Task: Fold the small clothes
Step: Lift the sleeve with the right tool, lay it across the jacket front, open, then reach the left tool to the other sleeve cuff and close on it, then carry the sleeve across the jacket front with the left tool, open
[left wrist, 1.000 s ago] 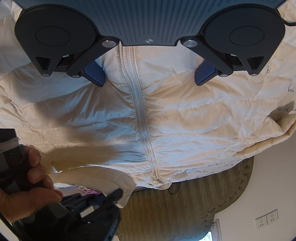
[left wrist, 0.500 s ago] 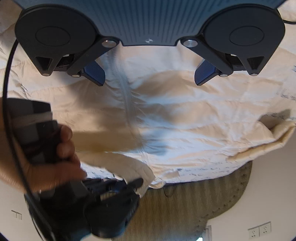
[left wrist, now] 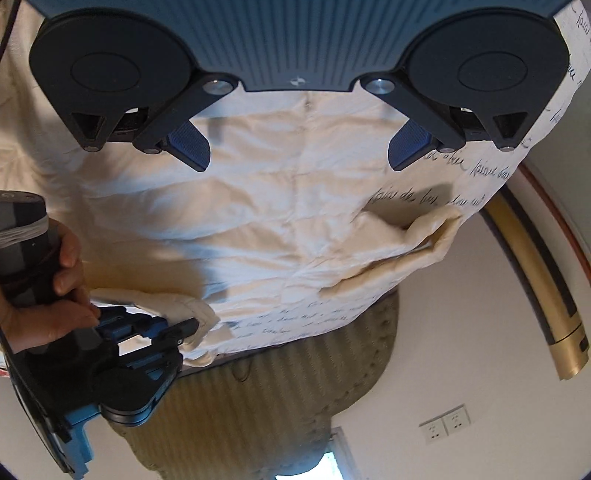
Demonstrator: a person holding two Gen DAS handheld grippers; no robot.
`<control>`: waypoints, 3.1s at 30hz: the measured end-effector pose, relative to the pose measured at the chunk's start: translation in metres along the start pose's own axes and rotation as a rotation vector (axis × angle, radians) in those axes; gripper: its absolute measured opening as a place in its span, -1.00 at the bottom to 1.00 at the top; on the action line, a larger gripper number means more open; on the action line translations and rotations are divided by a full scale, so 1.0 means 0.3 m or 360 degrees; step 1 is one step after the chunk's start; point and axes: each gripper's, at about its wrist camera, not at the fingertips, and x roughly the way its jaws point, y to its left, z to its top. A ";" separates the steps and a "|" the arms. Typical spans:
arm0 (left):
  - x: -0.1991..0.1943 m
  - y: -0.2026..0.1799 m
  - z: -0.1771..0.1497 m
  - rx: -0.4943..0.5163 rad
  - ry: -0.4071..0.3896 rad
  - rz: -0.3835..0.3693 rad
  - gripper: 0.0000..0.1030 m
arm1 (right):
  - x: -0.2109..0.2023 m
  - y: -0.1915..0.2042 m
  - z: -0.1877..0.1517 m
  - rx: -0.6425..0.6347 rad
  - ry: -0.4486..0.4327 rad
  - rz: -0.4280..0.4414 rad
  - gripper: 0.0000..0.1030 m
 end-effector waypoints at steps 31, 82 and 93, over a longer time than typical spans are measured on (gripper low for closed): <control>0.085 0.266 0.074 -0.0220 0.0115 -0.0172 1.00 | 0.086 0.117 -0.123 -0.0251 0.0326 -0.0018 0.30; 0.439 0.318 0.513 -0.0115 -0.0293 -0.0247 -0.81 | -0.354 -0.088 -0.358 -0.0278 -0.0123 -0.0036 0.75; 0.330 0.010 0.512 -0.0109 -0.0327 -0.0584 -0.80 | -0.393 -0.137 -0.305 -0.0027 -0.0160 0.0170 0.82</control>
